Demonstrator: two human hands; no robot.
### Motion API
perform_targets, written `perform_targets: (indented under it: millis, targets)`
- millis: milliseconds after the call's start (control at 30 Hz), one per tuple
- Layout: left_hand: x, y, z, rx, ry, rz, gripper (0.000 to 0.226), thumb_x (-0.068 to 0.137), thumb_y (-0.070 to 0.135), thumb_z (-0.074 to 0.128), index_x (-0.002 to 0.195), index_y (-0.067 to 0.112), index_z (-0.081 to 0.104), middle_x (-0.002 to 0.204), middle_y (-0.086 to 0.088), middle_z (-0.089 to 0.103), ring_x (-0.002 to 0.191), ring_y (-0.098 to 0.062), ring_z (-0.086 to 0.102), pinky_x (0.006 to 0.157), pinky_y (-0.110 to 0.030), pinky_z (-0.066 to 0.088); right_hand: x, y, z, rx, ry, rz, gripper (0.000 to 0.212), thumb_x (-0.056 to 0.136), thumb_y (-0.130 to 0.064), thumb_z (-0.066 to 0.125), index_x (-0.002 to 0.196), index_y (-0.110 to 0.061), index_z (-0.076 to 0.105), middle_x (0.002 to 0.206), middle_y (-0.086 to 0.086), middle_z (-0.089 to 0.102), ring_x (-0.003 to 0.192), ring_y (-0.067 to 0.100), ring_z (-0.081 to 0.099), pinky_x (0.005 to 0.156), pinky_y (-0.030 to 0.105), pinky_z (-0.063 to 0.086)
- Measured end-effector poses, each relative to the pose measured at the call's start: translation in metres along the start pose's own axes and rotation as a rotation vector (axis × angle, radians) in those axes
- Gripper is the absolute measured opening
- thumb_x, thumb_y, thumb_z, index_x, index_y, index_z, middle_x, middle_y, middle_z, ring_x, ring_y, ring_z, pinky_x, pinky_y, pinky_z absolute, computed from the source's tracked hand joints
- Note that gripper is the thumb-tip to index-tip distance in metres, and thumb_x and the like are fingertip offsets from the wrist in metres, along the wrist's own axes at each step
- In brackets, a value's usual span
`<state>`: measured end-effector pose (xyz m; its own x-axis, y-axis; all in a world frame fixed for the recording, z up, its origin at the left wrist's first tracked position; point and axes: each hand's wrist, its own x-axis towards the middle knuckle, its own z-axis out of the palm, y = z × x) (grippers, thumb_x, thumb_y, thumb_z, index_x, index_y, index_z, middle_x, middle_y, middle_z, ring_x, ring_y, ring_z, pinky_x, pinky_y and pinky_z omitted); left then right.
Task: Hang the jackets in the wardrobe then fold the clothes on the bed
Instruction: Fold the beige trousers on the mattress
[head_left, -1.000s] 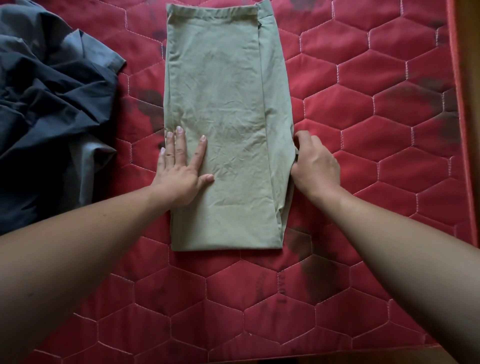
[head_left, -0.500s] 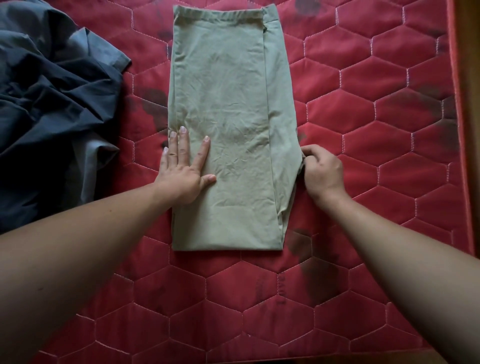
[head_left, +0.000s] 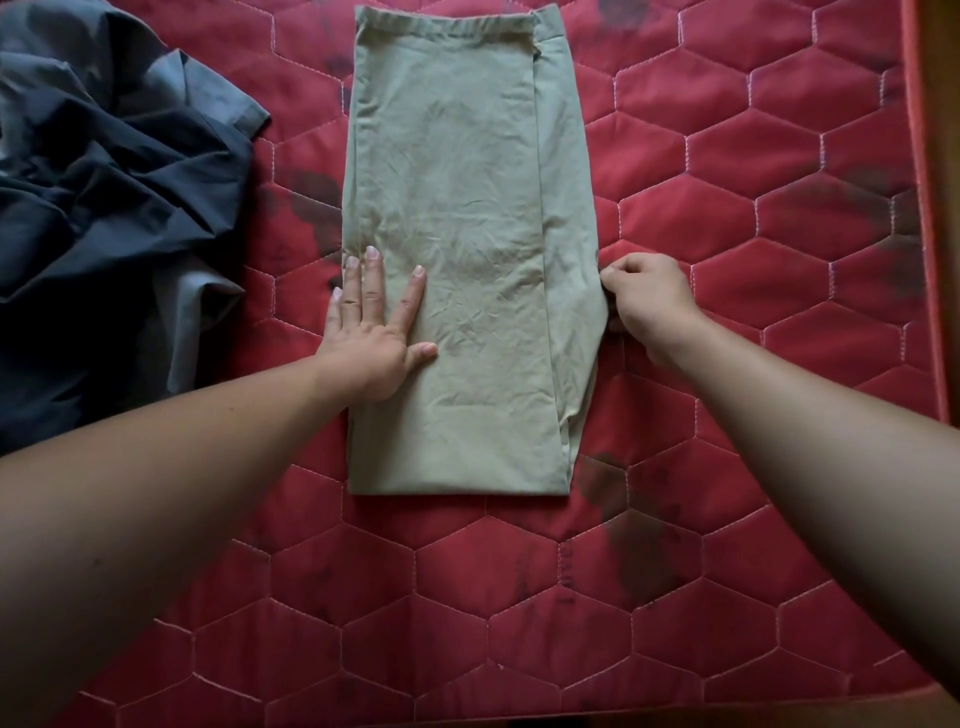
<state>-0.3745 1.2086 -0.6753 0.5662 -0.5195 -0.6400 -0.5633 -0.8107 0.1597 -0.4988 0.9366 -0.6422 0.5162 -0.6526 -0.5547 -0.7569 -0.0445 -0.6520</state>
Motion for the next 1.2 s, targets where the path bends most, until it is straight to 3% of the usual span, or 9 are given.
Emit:
perform_targets:
  millis: [233,333,467,600,733,833,967,1100,1200]
  targets:
    - [0.000,-0.001,0.001,0.003,0.004,0.005,0.088,0.097,0.065,0.037,0.146,0.045,-0.034,0.150,-0.011,-0.050,0.140,-0.030,-0.044,0.119,-0.049,-0.017,-0.003,-0.002,-0.005,-0.161,-0.167,-0.136,0.017,0.093,-0.023,0.072,0.083,-0.010,0.070,0.069,0.003,0.065,0.054,0.010,0.056,0.056,0.023,0.047]
    - [0.001,-0.001,0.001,0.002,0.010,0.006,0.088,0.096,0.065,0.037,0.146,0.045,-0.032,0.151,-0.012,-0.049,0.141,-0.030,-0.043,0.119,-0.049,-0.016,-0.002,0.000,-0.001,-0.165,-0.091,-0.124,0.016,0.091,-0.021,0.073,0.080,-0.013,0.064,0.069,-0.001,0.061,0.058,0.011,0.052,0.059,0.030,0.043]
    - [0.002,-0.002,0.003,0.005,0.024,0.004,0.088,0.096,0.065,0.037,0.147,0.045,-0.032,0.152,-0.011,-0.048,0.141,-0.030,-0.043,0.119,-0.049,-0.016,0.001,0.003,-0.002,0.087,0.026,0.056,0.028,0.088,-0.012,0.070,0.066,-0.020,0.054,0.059,-0.005,0.054,0.044,0.004,0.048,0.043,0.020,0.037]
    - [0.004,-0.005,0.005,-0.009,0.034,0.014,0.089,0.096,0.065,0.038,0.145,0.047,-0.034,0.151,-0.011,-0.049,0.137,-0.027,-0.046,0.118,-0.049,-0.017,-0.007,0.001,0.003,-0.084,0.111,0.034,0.005,0.086,-0.014,0.062,0.084,-0.017,0.059,0.083,0.000,0.061,0.078,0.020,0.057,0.070,0.033,0.046]
    - [0.005,-0.005,0.008,-0.007,0.044,0.022,0.089,0.096,0.066,0.037,0.144,0.046,-0.034,0.150,-0.011,-0.050,0.134,-0.024,-0.049,0.118,-0.050,-0.017,-0.016,-0.007,0.013,-0.539,0.338,-0.428,0.041,0.085,-0.015,0.049,0.126,-0.012,0.055,0.133,0.016,0.051,0.124,0.037,0.047,0.099,0.044,0.038]
    - [0.006,-0.006,0.008,-0.004,0.060,0.023,0.089,0.096,0.065,0.038,0.145,0.046,-0.034,0.151,-0.011,-0.049,0.138,-0.028,-0.046,0.118,-0.050,-0.017,-0.016,-0.001,0.031,-0.952,0.088,-0.773,0.064,0.100,-0.043,0.042,0.154,-0.011,0.034,0.164,0.017,0.024,0.152,0.034,0.019,0.120,0.054,0.019]
    - [0.005,-0.004,0.007,0.011,0.046,0.021,0.089,0.096,0.065,0.038,0.148,0.044,-0.031,0.152,-0.012,-0.048,0.141,-0.032,-0.043,0.118,-0.050,-0.017,0.002,0.036,0.018,-1.177,-0.140,-0.600,0.086,0.093,-0.076,0.010,0.160,-0.027,-0.014,0.167,0.003,-0.021,0.154,0.022,-0.020,0.122,0.058,-0.007]
    - [-0.003,0.000,0.000,-0.014,0.089,0.046,0.088,0.097,0.062,0.043,0.153,0.041,-0.022,0.157,-0.015,-0.039,0.146,-0.034,-0.035,0.121,-0.052,-0.010,-0.002,0.031,0.017,-1.069,-0.090,-0.570,0.089,0.093,-0.077,0.007,0.161,-0.021,-0.007,0.169,0.007,-0.014,0.155,0.025,-0.016,0.121,0.060,-0.007]
    - [-0.022,-0.006,0.007,-0.116,0.361,0.145,0.085,0.095,0.051,0.055,0.157,0.043,-0.003,0.165,-0.013,-0.018,0.153,-0.033,-0.014,0.122,-0.050,0.007,-0.024,0.022,0.038,-0.978,0.019,-0.783,0.087,0.096,-0.072,0.018,0.161,-0.016,0.005,0.168,0.017,0.003,0.155,0.035,-0.001,0.122,0.062,0.003]
